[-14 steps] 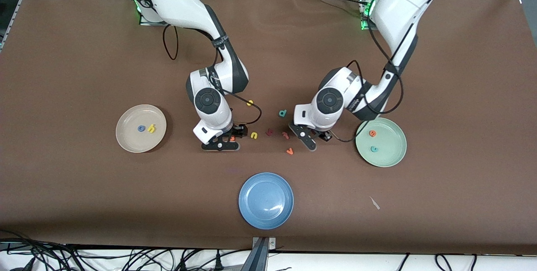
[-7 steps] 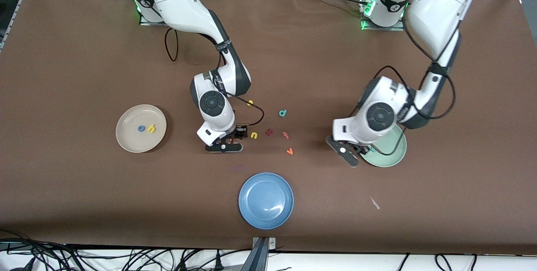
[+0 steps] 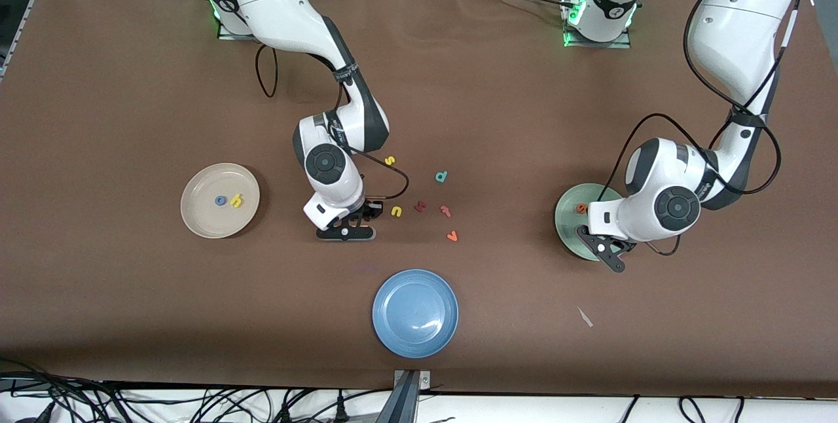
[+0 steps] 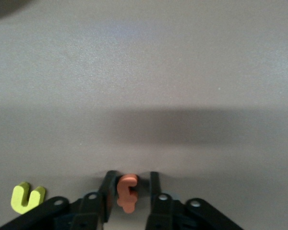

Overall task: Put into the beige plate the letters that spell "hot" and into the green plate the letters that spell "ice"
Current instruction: 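Drop the pink i on the green plate while the right gripper lifts letter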

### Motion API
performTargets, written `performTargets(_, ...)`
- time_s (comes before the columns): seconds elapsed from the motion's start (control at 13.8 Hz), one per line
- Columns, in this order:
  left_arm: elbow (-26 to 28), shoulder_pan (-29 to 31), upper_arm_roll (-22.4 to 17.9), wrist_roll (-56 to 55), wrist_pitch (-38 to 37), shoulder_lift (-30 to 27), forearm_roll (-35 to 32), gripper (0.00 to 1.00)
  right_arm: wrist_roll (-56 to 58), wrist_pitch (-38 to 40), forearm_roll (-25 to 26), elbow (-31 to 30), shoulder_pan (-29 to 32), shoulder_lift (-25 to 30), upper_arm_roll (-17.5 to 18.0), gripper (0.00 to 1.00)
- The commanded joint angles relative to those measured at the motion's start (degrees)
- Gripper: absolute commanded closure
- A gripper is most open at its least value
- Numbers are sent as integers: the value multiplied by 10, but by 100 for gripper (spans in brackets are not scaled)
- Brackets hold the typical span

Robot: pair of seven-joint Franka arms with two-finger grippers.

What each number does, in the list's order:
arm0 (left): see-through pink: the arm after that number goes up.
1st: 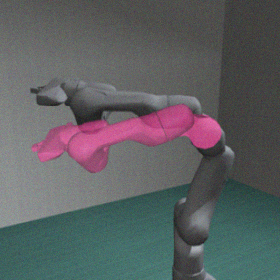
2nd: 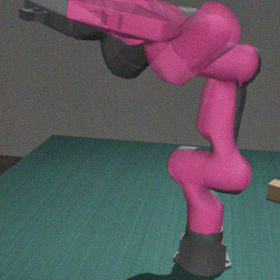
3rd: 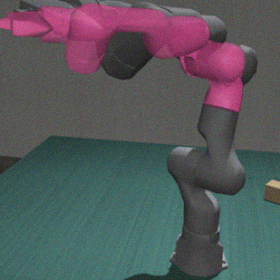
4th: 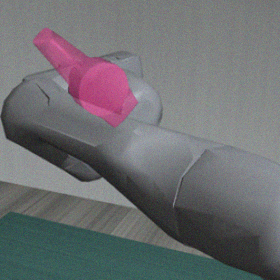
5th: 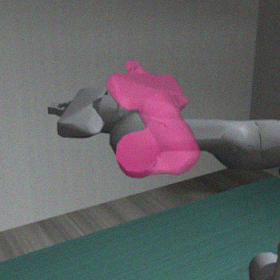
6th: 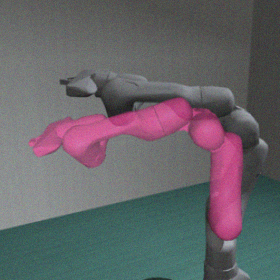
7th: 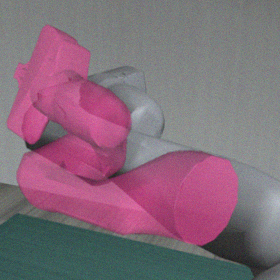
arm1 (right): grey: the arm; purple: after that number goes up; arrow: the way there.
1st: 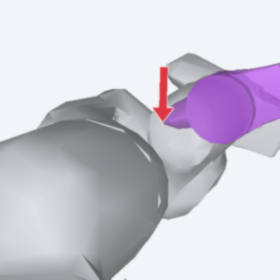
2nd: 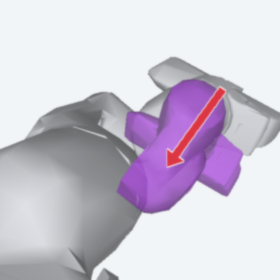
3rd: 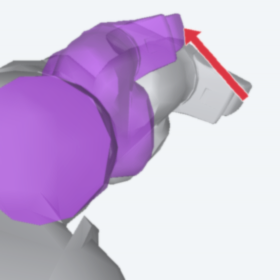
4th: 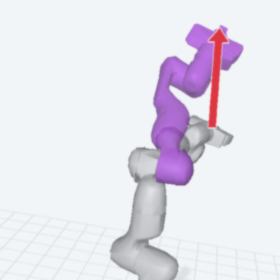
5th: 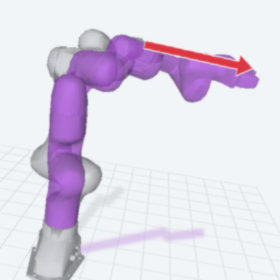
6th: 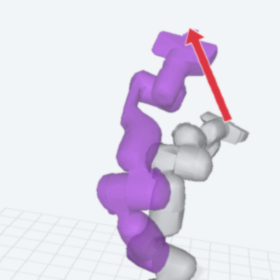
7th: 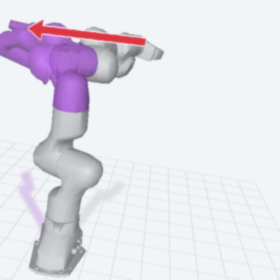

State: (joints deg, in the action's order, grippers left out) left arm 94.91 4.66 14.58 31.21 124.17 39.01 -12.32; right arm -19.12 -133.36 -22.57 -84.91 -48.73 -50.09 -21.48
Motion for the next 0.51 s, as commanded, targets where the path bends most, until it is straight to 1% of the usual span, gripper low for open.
performTargets(0.0,5,4,8,5,-30,-18,-11,0,15,2,-24,15,6,-11,6,74)
performTargets(0.14,3,3,8,-1,-52,-33,-11,0,15,2,-25,15,6,-11,6,80)
performTargets(0.29,-1,3,8,-5,-77,-52,-9,0,15,4,-25,15,6,-10,6,82)
performTargets(0.43,-3,3,9,-14,-97,-81,-3,0,15,3,-25,15,6,-10,6,89)
